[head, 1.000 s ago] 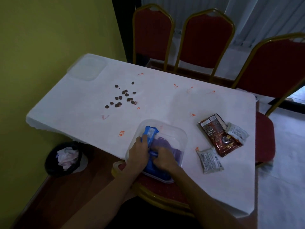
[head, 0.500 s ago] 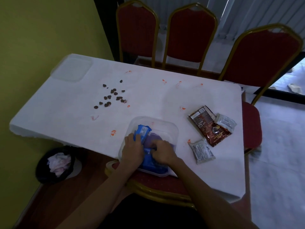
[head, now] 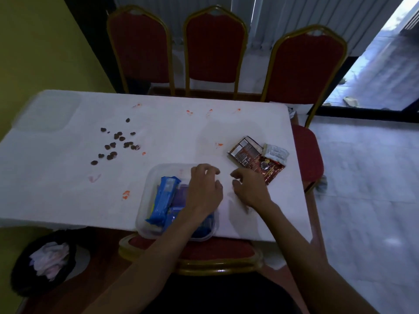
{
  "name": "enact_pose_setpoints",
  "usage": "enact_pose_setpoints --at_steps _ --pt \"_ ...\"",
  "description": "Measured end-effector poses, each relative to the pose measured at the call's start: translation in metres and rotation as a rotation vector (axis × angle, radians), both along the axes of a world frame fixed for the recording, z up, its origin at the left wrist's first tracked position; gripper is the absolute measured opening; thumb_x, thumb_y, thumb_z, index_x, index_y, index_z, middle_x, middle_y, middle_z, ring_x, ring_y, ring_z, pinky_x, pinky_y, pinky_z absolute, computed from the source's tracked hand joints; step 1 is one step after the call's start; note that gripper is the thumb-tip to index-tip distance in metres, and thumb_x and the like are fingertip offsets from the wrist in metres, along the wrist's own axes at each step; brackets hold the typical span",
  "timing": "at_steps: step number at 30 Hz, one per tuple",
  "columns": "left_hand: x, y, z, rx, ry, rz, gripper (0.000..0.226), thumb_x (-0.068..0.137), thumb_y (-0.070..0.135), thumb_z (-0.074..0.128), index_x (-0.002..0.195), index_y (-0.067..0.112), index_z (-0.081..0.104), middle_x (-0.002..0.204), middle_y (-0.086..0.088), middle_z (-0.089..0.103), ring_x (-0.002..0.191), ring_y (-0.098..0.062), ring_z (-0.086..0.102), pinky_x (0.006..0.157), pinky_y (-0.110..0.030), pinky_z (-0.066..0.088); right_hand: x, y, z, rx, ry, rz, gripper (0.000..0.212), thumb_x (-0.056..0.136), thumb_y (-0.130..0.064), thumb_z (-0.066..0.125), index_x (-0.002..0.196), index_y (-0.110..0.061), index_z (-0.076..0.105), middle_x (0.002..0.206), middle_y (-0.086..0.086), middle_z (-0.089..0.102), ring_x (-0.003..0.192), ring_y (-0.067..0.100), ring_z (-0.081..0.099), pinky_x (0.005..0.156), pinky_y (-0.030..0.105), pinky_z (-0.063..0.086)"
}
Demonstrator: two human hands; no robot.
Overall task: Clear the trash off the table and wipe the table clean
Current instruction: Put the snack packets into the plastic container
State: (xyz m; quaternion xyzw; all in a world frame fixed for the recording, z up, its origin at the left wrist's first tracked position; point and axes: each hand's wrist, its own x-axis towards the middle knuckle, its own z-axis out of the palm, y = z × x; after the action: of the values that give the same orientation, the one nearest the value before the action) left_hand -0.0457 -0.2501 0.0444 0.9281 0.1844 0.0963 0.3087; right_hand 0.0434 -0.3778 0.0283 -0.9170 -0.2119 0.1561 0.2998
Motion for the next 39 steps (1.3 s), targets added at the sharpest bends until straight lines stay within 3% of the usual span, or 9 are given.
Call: enact_pose_setpoints --at_steps 4,8,16,22,25,29,32,35,39 --pt "0.01 -0.019 -0.008 -0.017 -0.01 -0.094 0.028 0.09 0.009 0.057 0.117 0.009 0.063 0.123 -0.008 0.053 0.121 -0.024 0.043 0.092 -0.034 0.048 0.014 -0.034 -0.027 -0.267 0.08 -0.094 0.033 0.089 -0.024 0.064 0.119 -0.013 0.064 0.122 0.008 0.064 0.105 0.024 0.061 0.089 0.042 0.055" --pt "0.014 -0.031 -0.01 -0.065 0.018 -0.098 0.025 0.093 0.012 0.055 0.116 0.011 0.063 0.124 -0.004 0.052 0.123 -0.019 0.041 0.086 -0.025 0.044 0.011 -0.044 -0.056 -0.474 0.087 -0.067 0.066 0.079 -0.053 0.07 0.13 -0.017 0.049 0.127 0.009 0.057 0.109 0.028 0.057 0.086 0.046 0.055" --pt "0.008 -0.025 -0.012 -0.133 0.05 -0.057 0.025 0.092 0.008 0.053 0.113 0.014 0.065 0.122 -0.003 0.054 0.119 -0.015 0.041 0.085 -0.017 0.035 0.012 -0.043 -0.053 -0.505 0.073 -0.113 0.082 0.075 -0.058 0.075 0.135 -0.015 0.039 0.127 0.008 0.058 0.11 0.026 0.061 0.081 0.038 0.053" --pt "0.007 -0.007 -0.002 -0.247 0.048 -0.017 0.031 0.092 0.013 0.056 0.122 0.019 0.061 0.123 -0.001 0.059 0.117 -0.016 0.051 0.092 -0.023 0.042 0.009 -0.038 0.001 0.046 0.402 -0.325 0.049 0.079 -0.048 0.076 0.113 -0.015 0.062 0.104 0.003 0.069 0.09 0.018 0.068 0.073 0.035 0.06" --pt "0.008 0.005 0.014 -0.547 0.119 0.131 0.04 0.093 0.028 0.065 0.132 0.022 0.056 0.118 0.006 0.062 0.11 -0.013 0.058 0.094 -0.028 0.048 -0.005 -0.021 0.04 0.433 0.787 -0.265 0.027 0.088 -0.03 0.069 0.101 -0.006 0.071 0.098 0.015 0.074 0.092 0.029 0.071 0.078 0.037 0.058" --pt "0.001 0.031 0.022 -0.884 0.193 0.253 0.046 0.09 0.048 0.065 0.13 0.024 0.061 0.122 0.003 0.067 0.111 -0.015 0.063 0.096 -0.036 0.054 -0.018 0.002 0.055 0.641 1.08 -0.142 0.032 0.097 -0.028 0.055 0.11 -0.003 0.07 0.109 0.019 0.072 0.1 0.03 0.069 0.092 0.043 0.053" --pt "-0.012 0.045 0.015 -0.969 0.17 0.309 0.041 0.087 0.047 0.069 0.123 0.029 0.064 0.117 0.001 0.07 0.105 -0.017 0.068 0.087 -0.037 0.058 -0.022 0.022 0.044 0.499 0.982 -0.085 0.035 0.097 -0.035 0.058 0.11 -0.006 0.073 0.107 0.013 0.074 0.102 0.029 0.07 0.084 0.036 0.058" --pt "-0.022 0.054 0.005 -1.05 0.072 0.459 0.037 0.086 0.031 0.075 0.12 0.032 0.061 0.107 -0.004 0.072 0.097 -0.02 0.071 0.084 -0.039 0.06 -0.025 0.037 0.032 0.225 0.564 -0.038 0.031 0.095 -0.042 0.061 0.1 -0.017 0.078 0.096 0.0 0.075 0.089 0.018 0.07 0.074 0.033 0.055" --pt "-0.024 0.055 -0.012 -0.876 0.056 0.453 0.028 0.088 0.012 0.07 0.111 0.028 0.064 0.095 -0.012 0.07 0.082 -0.02 0.07 0.064 -0.025 0.056 -0.028 0.045 0.012 0.108 0.154 -0.012 0.017 0.093 -0.028 0.063 0.098 -0.017 0.075 0.101 -0.004 0.072 0.092 0.011 0.063 0.079 0.026 0.047"
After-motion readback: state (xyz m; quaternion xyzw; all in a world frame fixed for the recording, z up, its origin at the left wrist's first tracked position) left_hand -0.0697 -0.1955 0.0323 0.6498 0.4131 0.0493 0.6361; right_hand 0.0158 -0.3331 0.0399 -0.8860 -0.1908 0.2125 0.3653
